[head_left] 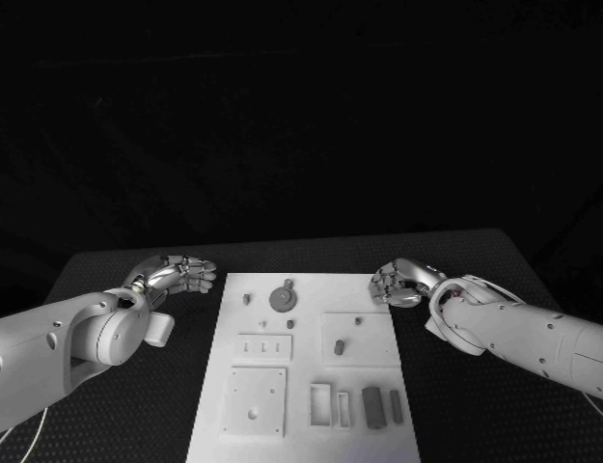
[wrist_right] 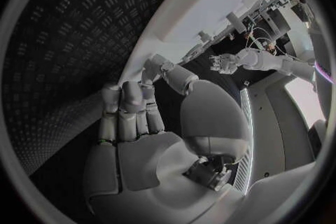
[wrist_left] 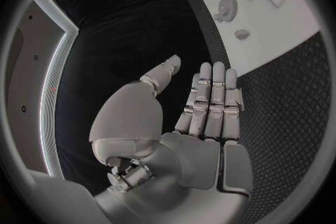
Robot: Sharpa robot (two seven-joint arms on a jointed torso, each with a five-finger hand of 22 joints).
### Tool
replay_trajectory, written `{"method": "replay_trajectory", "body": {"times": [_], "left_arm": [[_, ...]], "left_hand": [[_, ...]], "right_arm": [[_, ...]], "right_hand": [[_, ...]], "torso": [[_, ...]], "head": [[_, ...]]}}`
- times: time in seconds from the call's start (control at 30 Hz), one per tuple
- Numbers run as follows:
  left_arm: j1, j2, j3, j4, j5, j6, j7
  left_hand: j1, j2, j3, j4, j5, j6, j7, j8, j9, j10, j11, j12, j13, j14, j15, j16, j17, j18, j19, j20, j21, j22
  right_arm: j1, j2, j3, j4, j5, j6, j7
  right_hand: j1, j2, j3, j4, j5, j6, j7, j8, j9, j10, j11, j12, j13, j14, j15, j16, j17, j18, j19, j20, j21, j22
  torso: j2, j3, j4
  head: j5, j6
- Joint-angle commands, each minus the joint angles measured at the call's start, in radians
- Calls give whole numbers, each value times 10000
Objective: Assemble the parts on the task board
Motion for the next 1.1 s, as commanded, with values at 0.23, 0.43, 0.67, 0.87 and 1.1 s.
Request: {"method": "replay_trajectory", "body": {"times": [0.23,0.43,0.67,0.87,1.1], "left_arm": [[6,6,9,74,-102,578,-85],[59,34,32,216,-653,977,-525],[317,318,42,557,-1154,1103,-1508],[424,723,45,835,-1582,935,-1965],[438,1227,43,858,-2078,531,-2426]], "left_hand": [[-105,160,21,13,-19,324,-119,113,113,322,-175,119,121,222,-89,119,68,95,33,-67,107,219],[-453,159,-102,191,-87,784,-321,191,171,665,-327,205,227,346,-161,237,132,55,93,-150,147,206],[-1093,6,-322,545,-277,1055,-421,88,142,863,-407,175,288,334,-181,275,156,47,91,-182,152,201],[-1673,-167,-495,950,-374,1127,-434,4,128,949,-436,148,320,362,-207,336,189,58,106,-204,154,197],[-2137,-273,-561,1346,-389,1126,-435,-65,123,914,-422,81,322,287,-198,333,198,76,75,-207,138,197]], "right_arm": [[3,-160,2,437,-254,-537,-337],[492,-134,22,854,-615,-518,-724],[957,122,22,1654,-1614,-304,-1853],[1128,454,22,2311,-1971,-211,-2459],[1172,891,22,2841,-2493,-186,-2902]], "right_hand": [[37,75,115,-27,-31,598,157,193,200,80,-81,-1,25,24,-101,56,12,295,57,-63,69,29],[41,43,141,-28,-26,625,145,201,203,117,-93,-12,31,50,-114,59,13,295,84,-81,79,36],[38,18,163,-28,-14,646,138,205,203,142,-100,-24,35,66,-119,58,13,295,105,-94,82,40],[42,-23,221,-22,-13,676,130,206,198,174,-108,-45,43,85,-124,47,7,295,132,-113,76,39],[34,-43,250,-23,-12,691,127,206,194,193,-111,-55,49,96,-126,41,3,295,149,-123,72,39]], "torso": [[-17,2,-15],[-32,-8,-6],[-164,-7,-45],[-278,-36,-47],[-380,-68,-30]], "head": [[29,47],[26,130],[102,156],[154,206],[291,222]]}}
